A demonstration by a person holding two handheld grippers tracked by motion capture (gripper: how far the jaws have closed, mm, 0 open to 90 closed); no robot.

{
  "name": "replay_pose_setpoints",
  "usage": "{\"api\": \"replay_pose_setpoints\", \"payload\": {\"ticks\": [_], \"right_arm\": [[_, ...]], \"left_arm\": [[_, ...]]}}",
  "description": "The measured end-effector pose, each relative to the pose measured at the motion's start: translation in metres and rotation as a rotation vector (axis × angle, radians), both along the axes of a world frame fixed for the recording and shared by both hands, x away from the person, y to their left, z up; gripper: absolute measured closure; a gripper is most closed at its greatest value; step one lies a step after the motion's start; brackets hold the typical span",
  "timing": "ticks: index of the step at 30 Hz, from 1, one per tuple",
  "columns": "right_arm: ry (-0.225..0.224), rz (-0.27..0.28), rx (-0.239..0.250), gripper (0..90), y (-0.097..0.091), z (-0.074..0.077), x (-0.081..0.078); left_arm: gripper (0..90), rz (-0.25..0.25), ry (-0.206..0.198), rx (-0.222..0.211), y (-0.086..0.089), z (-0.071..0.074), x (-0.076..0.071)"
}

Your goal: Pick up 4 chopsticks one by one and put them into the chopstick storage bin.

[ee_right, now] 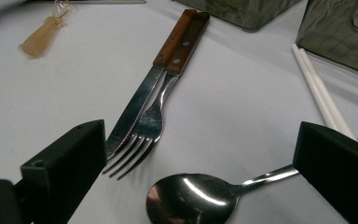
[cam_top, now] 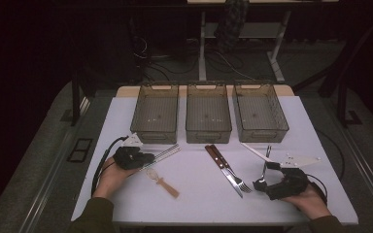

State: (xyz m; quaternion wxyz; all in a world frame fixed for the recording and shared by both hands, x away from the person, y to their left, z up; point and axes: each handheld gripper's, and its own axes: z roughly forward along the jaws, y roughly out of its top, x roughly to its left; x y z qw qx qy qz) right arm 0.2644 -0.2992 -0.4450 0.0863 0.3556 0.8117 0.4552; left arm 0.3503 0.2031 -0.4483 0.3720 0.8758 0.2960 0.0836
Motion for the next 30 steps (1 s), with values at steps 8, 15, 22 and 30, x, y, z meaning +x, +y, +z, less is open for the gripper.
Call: {"api": "replay_pose_setpoints", "payload": {"ticks": [8, 15, 22, 30], "right_arm": [[0.0, 0.0, 0.003, 2.6, 0.0, 0.0, 0.0], [0.002, -0.003, 0.006, 2.6, 0.0, 0.0, -0.001], [-0.003, -0.007, 0.008, 2.6, -0.001, 0.0, 0.0], [-0.004, -0.006, 0.007, 2.6, -0.001, 0.0, -0.001]], "left_arm": [[84.9, -0.025, -0.007, -0.006, 0.002, -0.001, 0.002], [85.0, -0.037, -0.009, 0.021, -0.001, 0.002, 0.002], [85.0, -0.021, 0.0, 0.026, 0.002, 0.006, 0.004], [85.0, -0.032, 0.008, 0.014, 0.001, 0.015, 0.005]]}}
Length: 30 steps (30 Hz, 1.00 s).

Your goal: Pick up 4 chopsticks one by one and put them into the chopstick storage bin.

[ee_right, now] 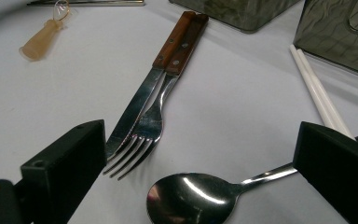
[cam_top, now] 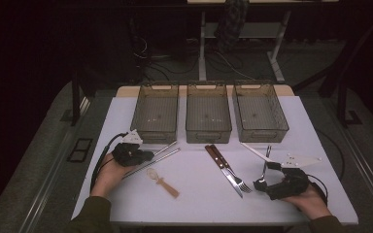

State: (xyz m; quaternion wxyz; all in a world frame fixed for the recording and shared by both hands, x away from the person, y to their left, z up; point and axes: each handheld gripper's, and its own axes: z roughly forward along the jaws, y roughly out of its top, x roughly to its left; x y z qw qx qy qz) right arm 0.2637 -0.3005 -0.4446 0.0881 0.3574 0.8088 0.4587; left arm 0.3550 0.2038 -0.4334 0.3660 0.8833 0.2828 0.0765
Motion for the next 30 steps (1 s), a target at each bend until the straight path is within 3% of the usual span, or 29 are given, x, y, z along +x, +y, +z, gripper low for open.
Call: {"api": "replay_pose_setpoints", "payload": {"ticks": [30], "right_arm": [[0.0, -0.002, 0.001, 2.6, -0.001, 0.0, 0.0]], "left_arm": [[85.2, -0.049, -0.044, -0.031, -0.014, 0.028, -0.006]]}}
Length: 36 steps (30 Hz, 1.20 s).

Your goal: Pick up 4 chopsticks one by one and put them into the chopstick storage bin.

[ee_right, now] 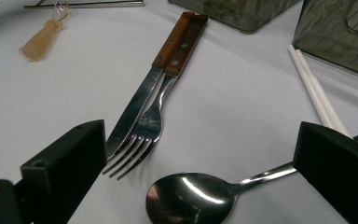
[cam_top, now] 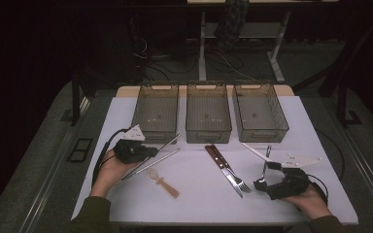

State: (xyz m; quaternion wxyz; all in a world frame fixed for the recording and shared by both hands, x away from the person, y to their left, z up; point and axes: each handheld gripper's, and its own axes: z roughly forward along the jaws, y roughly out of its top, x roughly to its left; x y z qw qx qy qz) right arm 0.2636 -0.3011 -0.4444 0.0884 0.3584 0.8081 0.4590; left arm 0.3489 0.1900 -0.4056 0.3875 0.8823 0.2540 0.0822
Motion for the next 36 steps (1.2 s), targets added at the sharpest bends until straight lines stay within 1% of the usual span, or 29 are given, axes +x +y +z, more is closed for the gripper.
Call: {"api": "replay_pose_setpoints", "payload": {"ticks": [3, 4, 12, 14, 16, 20, 26, 30, 32, 36], "right_arm": [[-0.001, 0.001, 0.0, 2.6, 0.0, 0.0, 0.0], [-0.001, 0.001, 0.0, 2.6, 0.0, 0.0, 0.0], [0.0, 0.0, 0.0, 2.6, 0.0, 0.0, 0.0], [0.0, 0.0, 0.0, 2.6, 0.0, 0.0, 0.0], [0.0, 0.0, -0.001, 2.6, 0.0, 0.0, 0.0], [0.001, 0.001, -0.005, 2.6, 0.0, 0.0, 0.0], [0.004, 0.001, -0.009, 2.6, 0.0, -0.001, 0.001], [0.006, -0.001, -0.006, 2.6, 0.0, -0.001, 0.001], [0.007, 0.001, -0.007, 2.6, 0.0, -0.001, 0.001], [0.006, 0.0, -0.007, 2.6, 0.0, -0.001, 0.001]], "left_arm": [[85.2, 0.008, -0.003, -0.007, 0.001, 0.0, 0.0], [85.2, 0.008, -0.001, -0.014, 0.002, 0.001, 0.0], [85.2, 0.026, -0.035, -0.079, 0.01, 0.013, -0.001], [85.2, 0.029, -0.044, -0.101, 0.011, 0.016, -0.002], [85.2, 0.036, -0.055, -0.108, 0.012, 0.019, -0.002], [85.2, 0.041, -0.06, -0.127, 0.014, 0.023, 0.0], [85.2, 0.057, -0.069, -0.17, 0.018, 0.029, 0.004], [85.2, 0.067, -0.085, -0.192, 0.021, 0.035, 0.004], [85.2, 0.07, -0.094, -0.209, 0.023, 0.038, 0.004], [85.2, 0.076, -0.105, -0.223, 0.024, 0.041, 0.005]]}}
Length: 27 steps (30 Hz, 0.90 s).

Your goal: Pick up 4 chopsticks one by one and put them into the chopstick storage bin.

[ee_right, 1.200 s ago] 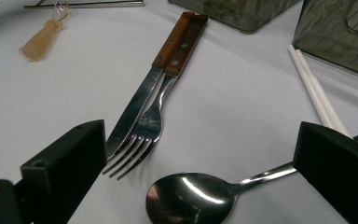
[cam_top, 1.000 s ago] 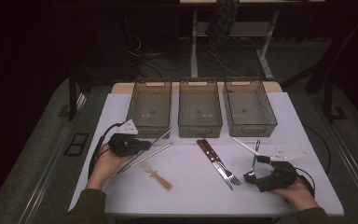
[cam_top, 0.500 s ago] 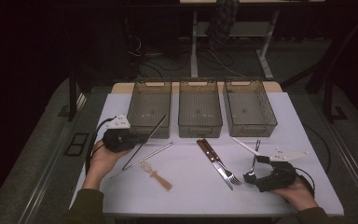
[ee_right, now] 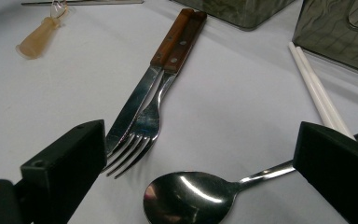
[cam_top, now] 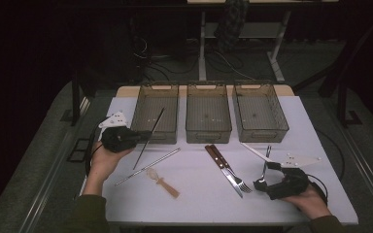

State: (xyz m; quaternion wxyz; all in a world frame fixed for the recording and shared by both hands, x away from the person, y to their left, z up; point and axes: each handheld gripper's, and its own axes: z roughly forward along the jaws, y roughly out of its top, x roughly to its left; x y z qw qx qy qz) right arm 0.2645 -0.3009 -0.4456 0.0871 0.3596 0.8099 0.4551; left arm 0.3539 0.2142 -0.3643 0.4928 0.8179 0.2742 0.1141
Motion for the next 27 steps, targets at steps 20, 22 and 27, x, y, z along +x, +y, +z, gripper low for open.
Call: {"api": "replay_pose_setpoints", "payload": {"ticks": [20, 22, 27], "right_arm": [[0.002, -0.004, 0.004, 2.6, -0.001, 0.0, 0.001], [0.001, -0.005, 0.007, 2.6, -0.001, 0.0, 0.0], [0.001, -0.004, 0.009, 2.6, -0.002, 0.0, 0.0]], "left_arm": [[85.2, 0.022, -0.053, -0.028, -0.002, 0.052, 0.032], [85.2, 0.029, -0.052, -0.032, -0.003, 0.06, 0.04], [85.1, 0.054, -0.048, -0.047, -0.003, 0.076, 0.061]]}}
